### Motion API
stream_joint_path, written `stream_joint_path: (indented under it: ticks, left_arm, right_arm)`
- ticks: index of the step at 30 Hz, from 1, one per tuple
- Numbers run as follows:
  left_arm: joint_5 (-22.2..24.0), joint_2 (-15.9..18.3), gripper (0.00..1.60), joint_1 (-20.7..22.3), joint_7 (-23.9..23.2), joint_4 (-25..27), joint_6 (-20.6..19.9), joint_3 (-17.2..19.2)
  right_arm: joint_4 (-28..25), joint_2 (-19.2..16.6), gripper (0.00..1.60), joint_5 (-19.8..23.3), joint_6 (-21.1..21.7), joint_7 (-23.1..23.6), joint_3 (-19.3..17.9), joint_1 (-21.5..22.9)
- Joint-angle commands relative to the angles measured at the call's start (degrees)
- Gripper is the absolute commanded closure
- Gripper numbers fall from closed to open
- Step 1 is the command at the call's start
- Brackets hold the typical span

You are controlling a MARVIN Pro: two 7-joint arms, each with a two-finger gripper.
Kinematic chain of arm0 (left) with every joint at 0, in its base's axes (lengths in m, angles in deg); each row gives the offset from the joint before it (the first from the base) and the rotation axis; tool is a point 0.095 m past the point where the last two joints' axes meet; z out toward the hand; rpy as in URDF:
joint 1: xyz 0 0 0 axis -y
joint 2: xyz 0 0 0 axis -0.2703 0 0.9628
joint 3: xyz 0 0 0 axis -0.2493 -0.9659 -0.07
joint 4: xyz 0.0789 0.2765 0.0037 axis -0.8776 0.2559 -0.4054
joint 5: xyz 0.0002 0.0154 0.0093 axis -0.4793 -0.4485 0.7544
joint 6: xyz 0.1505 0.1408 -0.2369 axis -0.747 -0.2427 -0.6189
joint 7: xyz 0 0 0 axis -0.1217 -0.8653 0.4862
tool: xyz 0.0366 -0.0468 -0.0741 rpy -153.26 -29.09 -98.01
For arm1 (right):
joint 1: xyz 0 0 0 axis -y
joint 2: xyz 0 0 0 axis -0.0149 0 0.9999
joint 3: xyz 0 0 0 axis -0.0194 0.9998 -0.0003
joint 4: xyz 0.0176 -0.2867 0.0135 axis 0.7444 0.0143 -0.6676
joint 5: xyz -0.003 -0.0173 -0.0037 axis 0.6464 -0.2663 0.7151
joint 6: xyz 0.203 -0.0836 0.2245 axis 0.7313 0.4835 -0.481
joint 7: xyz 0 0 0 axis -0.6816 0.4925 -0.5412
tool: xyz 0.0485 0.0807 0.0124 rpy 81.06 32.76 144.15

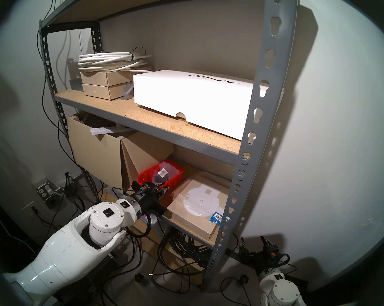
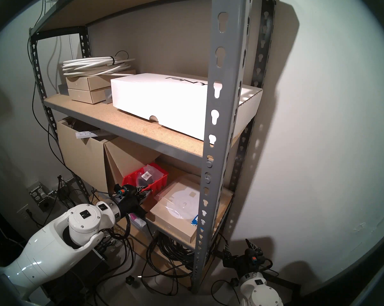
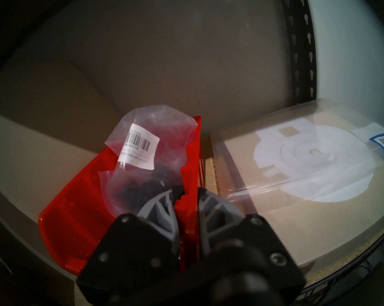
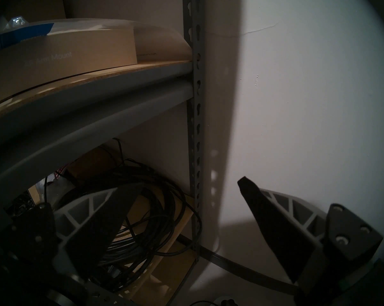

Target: Organize the rack shelf by putting things into a case

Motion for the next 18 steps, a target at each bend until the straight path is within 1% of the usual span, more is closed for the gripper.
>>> stream_joint_path:
  ticks: [1, 9, 12, 18]
  left_arm:
    - [-0.31, -0.14, 1.60, 1.69, 0.87, 4.28, 0.10, 1.36]
    - [0.47, -0.37, 1.60, 1.51, 1.03, 8.07, -0.96, 2.00]
    - [0.36, -0.29, 1.60, 1.02, 1.15, 9.67, -2.15, 1.60]
    - [1.18, -1.73, 1.60, 0.31, 2.35, 12.01, -4.40, 0.46]
  right_arm:
    - [-0.94, 0.02, 0.00, 0.02, -0.14, 0.00, 0.01, 0.07]
    - [-0.93, 0.01, 0.00, 0.02, -0.15, 0.00, 0.01, 0.08]
    - [-0.96, 0.02, 0.00, 0.02, -0.13, 0.00, 0.01, 0.06]
    - [-0.97, 0.02, 0.00, 0.02, -0.12, 0.00, 0.01, 0.05]
